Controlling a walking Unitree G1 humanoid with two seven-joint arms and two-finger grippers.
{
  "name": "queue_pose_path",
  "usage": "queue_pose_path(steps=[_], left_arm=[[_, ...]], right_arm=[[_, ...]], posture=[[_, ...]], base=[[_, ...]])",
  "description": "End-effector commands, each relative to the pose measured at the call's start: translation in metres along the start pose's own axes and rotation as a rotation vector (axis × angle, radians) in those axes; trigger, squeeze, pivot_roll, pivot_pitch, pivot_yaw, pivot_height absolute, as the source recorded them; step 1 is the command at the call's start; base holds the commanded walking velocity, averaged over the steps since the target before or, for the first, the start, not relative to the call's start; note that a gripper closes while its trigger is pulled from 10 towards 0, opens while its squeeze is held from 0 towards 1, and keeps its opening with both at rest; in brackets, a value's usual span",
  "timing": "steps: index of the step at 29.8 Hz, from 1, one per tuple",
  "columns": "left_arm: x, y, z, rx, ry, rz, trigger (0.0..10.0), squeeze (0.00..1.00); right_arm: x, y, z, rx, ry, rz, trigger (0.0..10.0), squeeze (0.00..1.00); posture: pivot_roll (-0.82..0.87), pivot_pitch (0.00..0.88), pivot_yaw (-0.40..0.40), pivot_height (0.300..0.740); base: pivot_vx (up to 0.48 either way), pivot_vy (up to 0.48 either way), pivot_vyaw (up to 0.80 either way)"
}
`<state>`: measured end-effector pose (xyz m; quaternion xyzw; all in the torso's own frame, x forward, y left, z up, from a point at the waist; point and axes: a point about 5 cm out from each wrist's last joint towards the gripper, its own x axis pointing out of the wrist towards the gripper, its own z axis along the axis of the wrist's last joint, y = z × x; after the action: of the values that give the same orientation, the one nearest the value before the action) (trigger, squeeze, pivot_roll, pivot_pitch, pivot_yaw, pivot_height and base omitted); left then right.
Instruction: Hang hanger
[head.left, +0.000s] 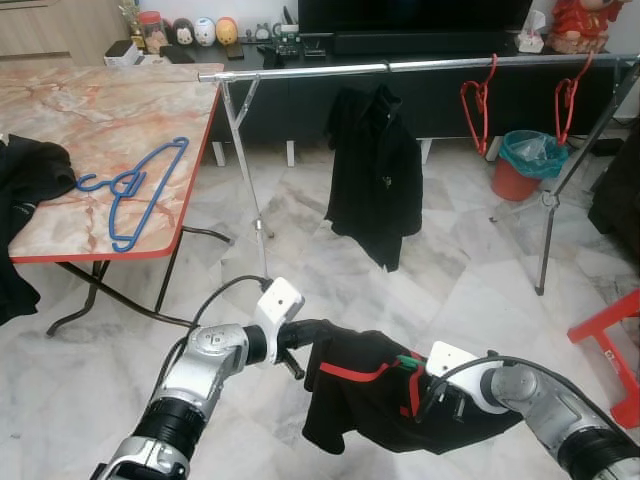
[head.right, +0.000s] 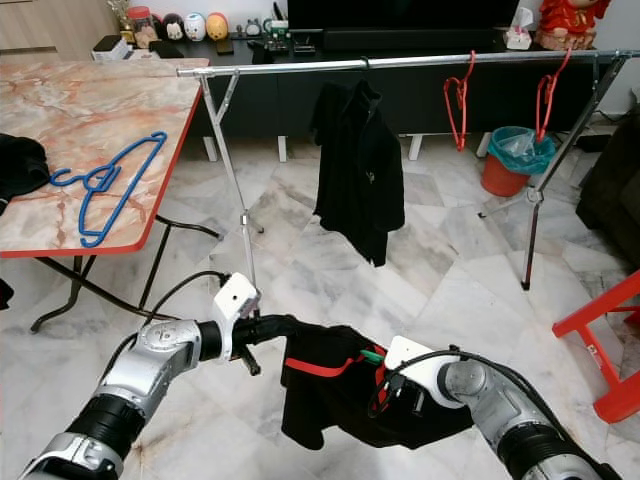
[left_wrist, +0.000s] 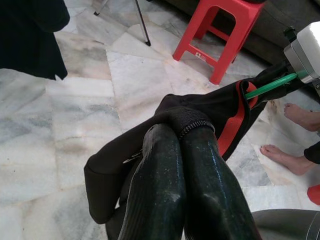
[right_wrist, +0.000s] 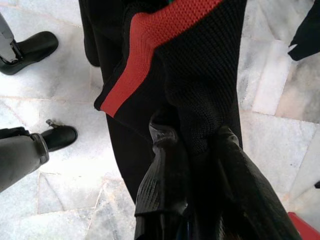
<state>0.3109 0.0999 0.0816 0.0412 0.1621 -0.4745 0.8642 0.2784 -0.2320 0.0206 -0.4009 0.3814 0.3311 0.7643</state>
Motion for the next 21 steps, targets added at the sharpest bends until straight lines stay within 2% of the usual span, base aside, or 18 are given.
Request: queue_pose_path(steps=[1,8,9,10,11,12,21], left_arm=[[-0.001,0.0,0.003,0.017,-0.002,-0.006,10.0,0.0],[-0.001,0.0,0.003,0.017,-0.002,-0.006,10.0,0.0],[-0.012,-0.008,0.011,0.045,-0.005,-0.07,10.0,0.0],[-0.018,-0.014,0.016,0.061,-0.014,-0.121,10.0,0.0],[-0.021,-0.018,0.018,0.069,-0.021,-0.155,10.0,0.0],[-0.022,-0.019,0.02,0.073,-0.026,-0.171,10.0,0.0],[-0.022,-0.021,0.023,0.066,-0.032,-0.158,10.0,0.0]], right_arm=[[0.0,-0.002,-0.001,0.011,0.007,-0.008,10.0,0.0],[0.0,-0.002,-0.001,0.011,0.007,-0.008,10.0,0.0],[-0.002,-0.021,0.043,0.196,-0.258,-0.137,10.0,0.0],[-0.009,-0.033,0.072,0.329,-0.451,-0.21,10.0,0.0],[-0.015,-0.041,0.089,0.417,-0.579,-0.252,10.0,0.0],[-0.019,-0.045,0.097,0.462,-0.642,-0.272,10.0,0.0],[-0.019,-0.042,0.103,0.469,-0.674,-0.239,10.0,0.0]], posture=[[0.03,0.036,0.006,0.74],[0.03,0.036,0.006,0.74],[0.04,0.033,0.006,0.74],[0.04,0.034,0.006,0.74],[0.04,0.033,0.006,0.74],[0.04,0.033,0.006,0.74],[0.04,0.033,0.005,0.74]], base=[[0.0,0.0,0.0],[0.0,0.0,0.0],[0.0,0.0,0.0],[0.0,0.0,0.0],[0.0,0.0,0.0],[0.0,0.0,0.0],[0.0,0.0,0.0]])
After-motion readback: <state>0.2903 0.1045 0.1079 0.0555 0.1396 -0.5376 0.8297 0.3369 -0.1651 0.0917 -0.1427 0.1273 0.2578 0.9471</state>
